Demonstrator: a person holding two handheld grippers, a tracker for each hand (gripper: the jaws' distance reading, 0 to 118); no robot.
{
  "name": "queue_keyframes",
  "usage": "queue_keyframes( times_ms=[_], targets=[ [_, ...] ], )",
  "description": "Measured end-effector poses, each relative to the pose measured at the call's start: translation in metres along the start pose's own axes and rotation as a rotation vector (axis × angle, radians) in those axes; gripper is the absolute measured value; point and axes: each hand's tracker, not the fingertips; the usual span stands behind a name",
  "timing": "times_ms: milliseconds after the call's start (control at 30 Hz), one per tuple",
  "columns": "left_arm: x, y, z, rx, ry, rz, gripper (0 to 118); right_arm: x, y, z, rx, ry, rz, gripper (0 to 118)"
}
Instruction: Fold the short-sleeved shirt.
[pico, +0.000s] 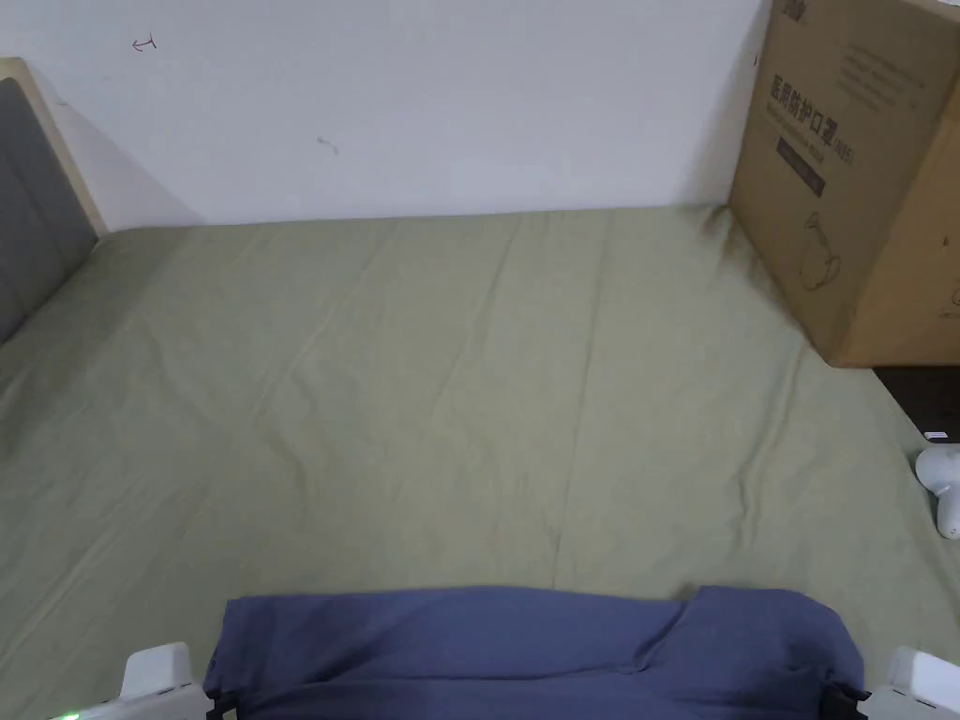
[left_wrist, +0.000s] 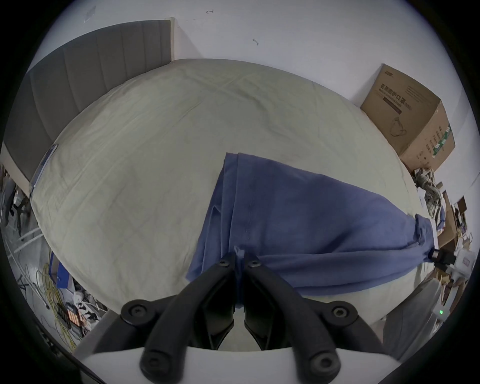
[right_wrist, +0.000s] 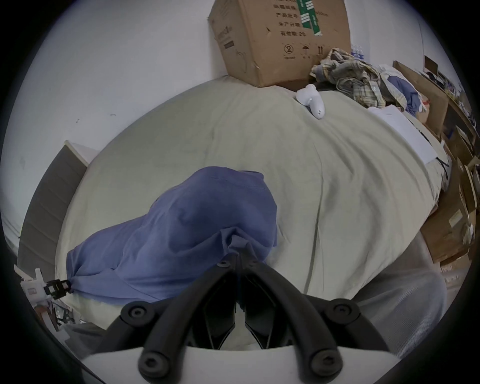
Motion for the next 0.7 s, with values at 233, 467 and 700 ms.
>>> queue_keyframes(
  times_ms=[233, 467, 700],
  targets=[
    [0.015, 0.036, 0.050, 0.087, -0.080, 0.092, 94, -0.030, 0.044, 0.058, 0.211, 0.008, 0.101, 98],
    [0.071, 0.088, 0.136, 0.529, -0.139, -0.040, 94, -0.091, 0.100, 0.140, 0.581, 0.162, 0.219, 97],
    [0.118, 0.102, 0.178, 0.865, -0.091, -0.150, 85, -0.148, 0.103, 0.179, 0.822, 0.080, 0.330, 87]
  ],
)
